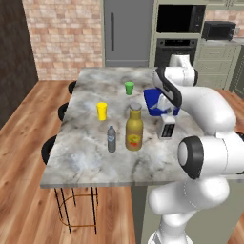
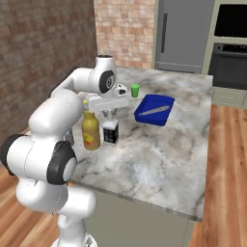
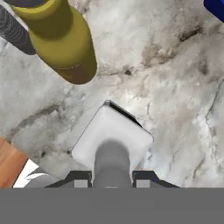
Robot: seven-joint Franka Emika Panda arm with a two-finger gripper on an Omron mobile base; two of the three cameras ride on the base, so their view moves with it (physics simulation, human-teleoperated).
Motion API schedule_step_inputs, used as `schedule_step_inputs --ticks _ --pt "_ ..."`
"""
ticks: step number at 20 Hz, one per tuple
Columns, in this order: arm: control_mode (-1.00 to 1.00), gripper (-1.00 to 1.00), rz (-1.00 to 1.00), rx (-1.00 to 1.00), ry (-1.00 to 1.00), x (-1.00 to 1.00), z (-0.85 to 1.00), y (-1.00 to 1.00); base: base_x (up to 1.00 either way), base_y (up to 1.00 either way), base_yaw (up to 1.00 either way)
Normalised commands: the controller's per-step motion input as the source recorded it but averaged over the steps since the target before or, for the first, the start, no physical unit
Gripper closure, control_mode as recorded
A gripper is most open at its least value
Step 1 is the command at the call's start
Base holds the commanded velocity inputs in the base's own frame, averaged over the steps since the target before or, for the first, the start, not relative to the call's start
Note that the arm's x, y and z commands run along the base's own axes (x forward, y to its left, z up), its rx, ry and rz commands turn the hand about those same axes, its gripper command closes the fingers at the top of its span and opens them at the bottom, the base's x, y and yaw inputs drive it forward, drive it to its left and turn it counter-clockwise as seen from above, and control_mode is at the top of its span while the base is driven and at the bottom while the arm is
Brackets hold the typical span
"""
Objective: Place the drinks on the dining counter in a tight cluster.
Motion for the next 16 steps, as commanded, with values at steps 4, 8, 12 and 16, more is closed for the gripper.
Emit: schedule_step_inputs --ticks 4,8,12,16 --pt "-1.00 1.00 0.00 0.04 0.00 0.96 -0.05 0.00 0.00 0.00 0.00" --pt "-1.00 1.00 0.00 0.01 0.11 0.40 -0.20 0.00 0.00 0.00 0.00" --pt "-1.00 1.00 0.00 0.00 0.03 0.03 -0.56 0.00 0.00 0.00 0.00" --pt "-1.00 1.00 0.00 0.00 -0.04 0.00 -0.67 0.00 0.00 0.00 0.00"
